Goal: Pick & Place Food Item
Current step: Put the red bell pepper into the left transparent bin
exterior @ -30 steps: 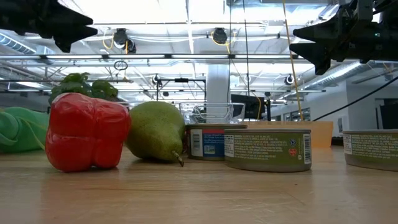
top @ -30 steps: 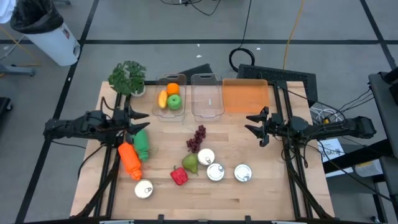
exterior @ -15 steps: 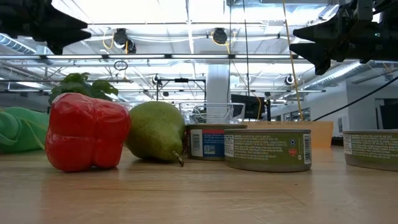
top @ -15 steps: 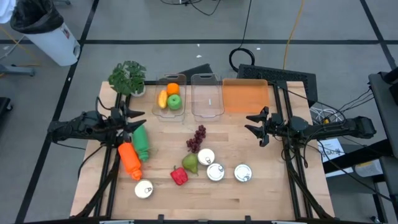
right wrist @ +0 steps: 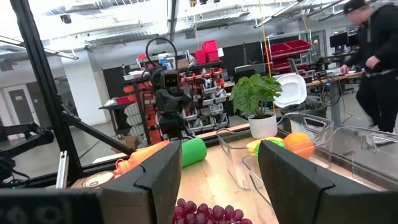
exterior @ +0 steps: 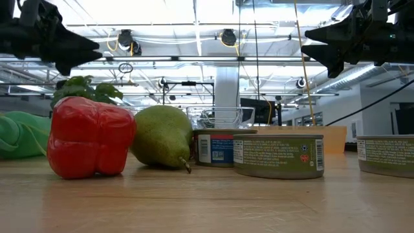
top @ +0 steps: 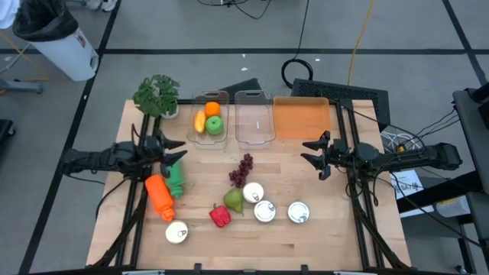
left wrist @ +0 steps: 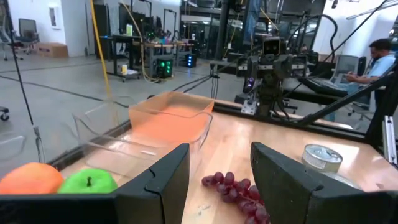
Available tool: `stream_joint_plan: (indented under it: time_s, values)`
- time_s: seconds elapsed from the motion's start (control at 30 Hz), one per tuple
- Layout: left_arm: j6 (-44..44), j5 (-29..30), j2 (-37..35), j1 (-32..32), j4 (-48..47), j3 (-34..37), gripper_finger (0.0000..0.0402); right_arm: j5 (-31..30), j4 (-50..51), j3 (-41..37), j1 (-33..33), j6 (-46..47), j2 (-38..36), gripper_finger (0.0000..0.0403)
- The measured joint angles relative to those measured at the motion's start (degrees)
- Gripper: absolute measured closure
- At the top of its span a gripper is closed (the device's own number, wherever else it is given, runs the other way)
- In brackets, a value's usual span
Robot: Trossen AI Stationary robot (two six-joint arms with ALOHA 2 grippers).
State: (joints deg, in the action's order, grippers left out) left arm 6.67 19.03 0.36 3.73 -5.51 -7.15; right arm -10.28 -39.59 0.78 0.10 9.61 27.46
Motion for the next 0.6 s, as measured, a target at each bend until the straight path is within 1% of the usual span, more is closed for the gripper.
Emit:
stream_joint_plan:
  time_s: [0.13, 0.5, 0.6]
  values:
    - [1.2, 0.0, 0.0, 0.0, 0.3, 0.9, 0.0217, 0.0, 0.0, 0.0, 0.0, 0.0, 0.0, 0.0204]
    - [1.1, -1.1, 0.0, 0.0, 1.1, 0.9, 0.0217, -0.1, 0.0, 0.0, 0.0, 0.0, 0.0, 0.0204]
    - [1.1, -2.5, 0.0, 0.0, 1.2, 1.0, 0.0217, -0.1, 0.0, 0.0, 0.0, 0.0, 0.0, 0.0204]
